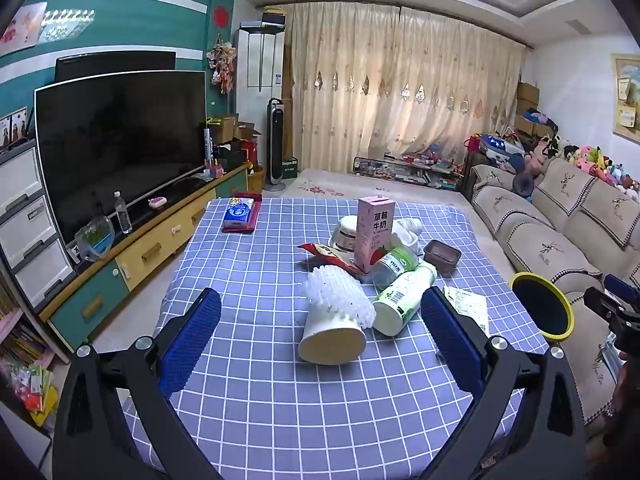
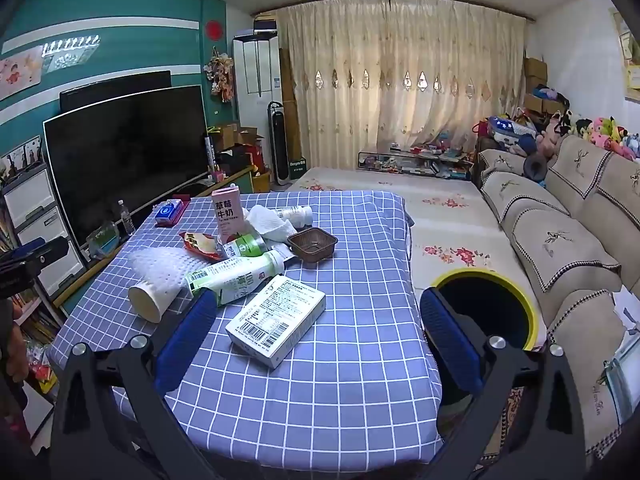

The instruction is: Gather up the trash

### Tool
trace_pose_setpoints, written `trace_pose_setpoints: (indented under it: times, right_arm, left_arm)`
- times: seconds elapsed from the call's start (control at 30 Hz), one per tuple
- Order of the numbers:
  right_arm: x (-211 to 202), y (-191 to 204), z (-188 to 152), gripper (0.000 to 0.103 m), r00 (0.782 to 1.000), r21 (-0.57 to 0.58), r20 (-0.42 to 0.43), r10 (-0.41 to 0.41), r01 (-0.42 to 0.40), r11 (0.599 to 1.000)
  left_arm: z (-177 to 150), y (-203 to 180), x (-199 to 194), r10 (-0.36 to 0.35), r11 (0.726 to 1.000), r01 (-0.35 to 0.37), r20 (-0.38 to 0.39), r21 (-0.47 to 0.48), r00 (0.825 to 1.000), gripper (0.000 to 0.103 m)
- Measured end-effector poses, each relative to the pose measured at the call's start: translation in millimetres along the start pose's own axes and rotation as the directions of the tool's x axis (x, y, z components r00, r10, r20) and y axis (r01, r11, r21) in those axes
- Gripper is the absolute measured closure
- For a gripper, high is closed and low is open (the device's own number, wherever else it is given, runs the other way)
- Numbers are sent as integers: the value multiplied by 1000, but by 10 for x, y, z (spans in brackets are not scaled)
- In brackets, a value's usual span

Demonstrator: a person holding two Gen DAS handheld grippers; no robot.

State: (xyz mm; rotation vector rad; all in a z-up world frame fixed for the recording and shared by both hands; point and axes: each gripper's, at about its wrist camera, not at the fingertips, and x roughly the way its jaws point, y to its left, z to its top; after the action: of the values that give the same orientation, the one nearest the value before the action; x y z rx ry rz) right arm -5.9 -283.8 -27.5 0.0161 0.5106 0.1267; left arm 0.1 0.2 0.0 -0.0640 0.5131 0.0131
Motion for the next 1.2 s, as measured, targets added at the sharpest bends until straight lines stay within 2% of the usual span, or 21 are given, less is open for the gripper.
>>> trace_pose_setpoints:
  times: [0.43,1.2]
  right_arm:
    - [17,18,-8,6,1000,-1,-12,-3,3,1000]
    - [223,-68,-78,6,999,21,-53,4,-2,1000]
  left_arm:
    - [13,38,55,-39,999,39,-13,-21,999,5]
    - [-32,-53,213,-50,999,49,-46,-17,998,5]
